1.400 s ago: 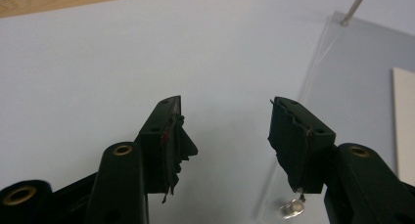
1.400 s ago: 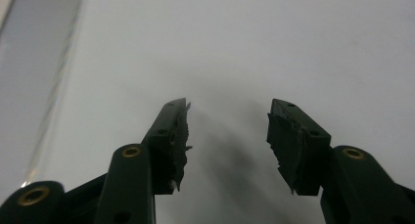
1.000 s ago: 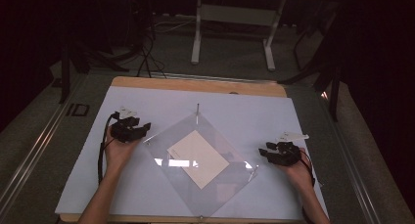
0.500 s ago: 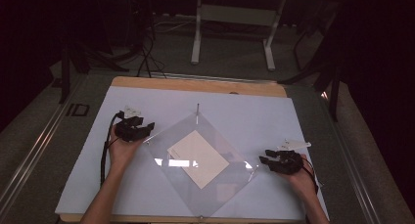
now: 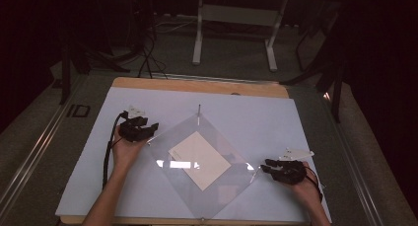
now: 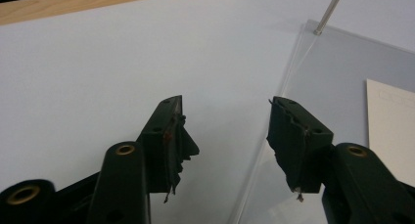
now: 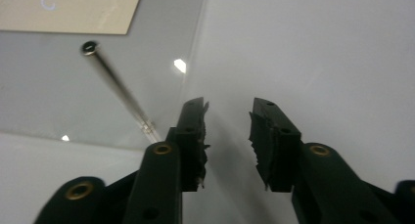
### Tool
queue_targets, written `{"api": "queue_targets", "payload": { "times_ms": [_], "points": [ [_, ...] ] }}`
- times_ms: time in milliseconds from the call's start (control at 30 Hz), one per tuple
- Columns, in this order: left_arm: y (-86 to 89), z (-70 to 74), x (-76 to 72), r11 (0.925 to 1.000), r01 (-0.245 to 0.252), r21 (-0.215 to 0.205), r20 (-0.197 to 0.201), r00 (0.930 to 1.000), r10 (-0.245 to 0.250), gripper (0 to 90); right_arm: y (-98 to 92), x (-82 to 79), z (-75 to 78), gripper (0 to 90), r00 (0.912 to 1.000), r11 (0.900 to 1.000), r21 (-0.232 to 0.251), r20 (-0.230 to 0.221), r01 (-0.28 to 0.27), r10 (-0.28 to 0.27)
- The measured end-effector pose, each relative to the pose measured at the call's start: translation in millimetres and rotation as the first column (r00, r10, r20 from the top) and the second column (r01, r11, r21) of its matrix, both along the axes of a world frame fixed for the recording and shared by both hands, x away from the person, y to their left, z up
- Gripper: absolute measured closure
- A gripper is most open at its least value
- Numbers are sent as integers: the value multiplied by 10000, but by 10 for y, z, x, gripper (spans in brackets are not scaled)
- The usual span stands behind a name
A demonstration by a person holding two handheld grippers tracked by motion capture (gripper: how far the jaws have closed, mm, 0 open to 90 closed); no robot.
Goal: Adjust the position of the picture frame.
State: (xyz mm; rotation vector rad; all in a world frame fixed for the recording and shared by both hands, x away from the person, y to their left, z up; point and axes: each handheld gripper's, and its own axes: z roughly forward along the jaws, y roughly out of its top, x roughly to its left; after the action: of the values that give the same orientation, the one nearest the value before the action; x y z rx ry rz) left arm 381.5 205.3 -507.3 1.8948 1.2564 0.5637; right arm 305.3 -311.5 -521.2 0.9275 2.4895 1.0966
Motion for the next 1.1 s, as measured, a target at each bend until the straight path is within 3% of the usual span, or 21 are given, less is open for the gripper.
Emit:
{"api": "queue_targets", "payload": {
  "times_ms": [300,600,767,900,1100],
  "points": [
    [-10,-17,18,9999,132,-67,-48,9999,-132,493,-15,-111,24,727,9977,9977,-93,-81,-670,669],
    [-59,0,53,9995,234,-194,-149,9996,-237,489,93,-159,54,715,9850,9848,219,-73,-1721,1723],
    [-142,7,81,9991,418,-108,-114,9991,-419,488,204,-156,88,770,9871,9855,632,387,-1575,1553],
    [-200,9,117,9980,616,-145,-41,9981,-617,493,308,-183,89,850,9889,9911,339,791,-1286,1256],
    [-284,17,218,9962,858,-145,-12,9963,-858,500,331,-251,65,853,9941,9968,513,929,-616,566]
  ]
}}
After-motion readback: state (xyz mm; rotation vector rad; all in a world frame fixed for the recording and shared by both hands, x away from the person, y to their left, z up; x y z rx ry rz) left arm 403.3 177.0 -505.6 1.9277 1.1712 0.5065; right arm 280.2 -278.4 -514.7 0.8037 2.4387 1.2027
